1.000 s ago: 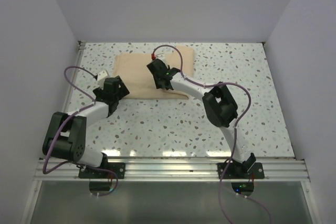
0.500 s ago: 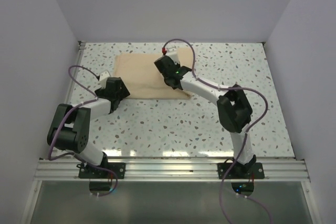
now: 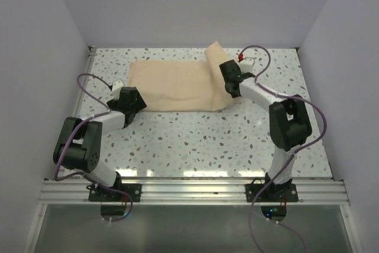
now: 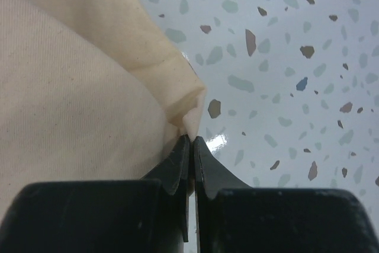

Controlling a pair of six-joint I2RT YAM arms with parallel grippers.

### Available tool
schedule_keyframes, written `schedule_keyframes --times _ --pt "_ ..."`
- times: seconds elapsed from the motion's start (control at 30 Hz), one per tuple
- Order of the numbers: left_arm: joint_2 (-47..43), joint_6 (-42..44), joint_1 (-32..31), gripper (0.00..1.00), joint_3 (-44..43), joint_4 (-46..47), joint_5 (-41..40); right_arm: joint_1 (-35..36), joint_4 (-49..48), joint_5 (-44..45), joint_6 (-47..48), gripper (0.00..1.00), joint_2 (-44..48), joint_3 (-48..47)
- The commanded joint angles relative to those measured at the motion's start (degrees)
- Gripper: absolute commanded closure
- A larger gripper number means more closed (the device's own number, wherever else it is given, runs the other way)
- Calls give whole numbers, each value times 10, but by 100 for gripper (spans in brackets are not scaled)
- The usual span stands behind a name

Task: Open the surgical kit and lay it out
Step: Open the surgical kit at the center of the board.

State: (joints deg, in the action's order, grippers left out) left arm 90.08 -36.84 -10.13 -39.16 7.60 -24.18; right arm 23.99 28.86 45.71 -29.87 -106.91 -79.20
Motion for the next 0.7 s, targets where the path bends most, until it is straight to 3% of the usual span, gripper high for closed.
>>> schedule_keyframes --times 0.0,0.17,0.2,0.23,0.27,0.3,0.33,0.53,0.67 --pt "-7 5 5 4 -13 7 -10 -12 50 18 -81 100 -21 -5" --pt "-8 4 5 5 -13 8 -10 -15 104 8 -114 100 -53 -20" --pt "-7 5 5 5 -13 8 -10 -17 105 6 -112 92 -56 -19" --pt "-7 5 4 5 -12 8 -10 -18 109 9 -114 54 -57 -19" --pt "-8 4 4 5 -11 8 -10 -19 111 10 -115 38 -53 -17" --pt "-8 5 4 5 -12 8 -10 -22 110 10 -115 11 -49 -13" --pt "-10 5 4 5 -10 9 -10 -23 111 13 -118 2 -43 -4" --pt "-15 5 4 6 -2 17 -10 -38 103 47 -103 2 47 14" --pt "-23 4 3 7 6 23 -12 -58 18 -73 0 2 60 -12"
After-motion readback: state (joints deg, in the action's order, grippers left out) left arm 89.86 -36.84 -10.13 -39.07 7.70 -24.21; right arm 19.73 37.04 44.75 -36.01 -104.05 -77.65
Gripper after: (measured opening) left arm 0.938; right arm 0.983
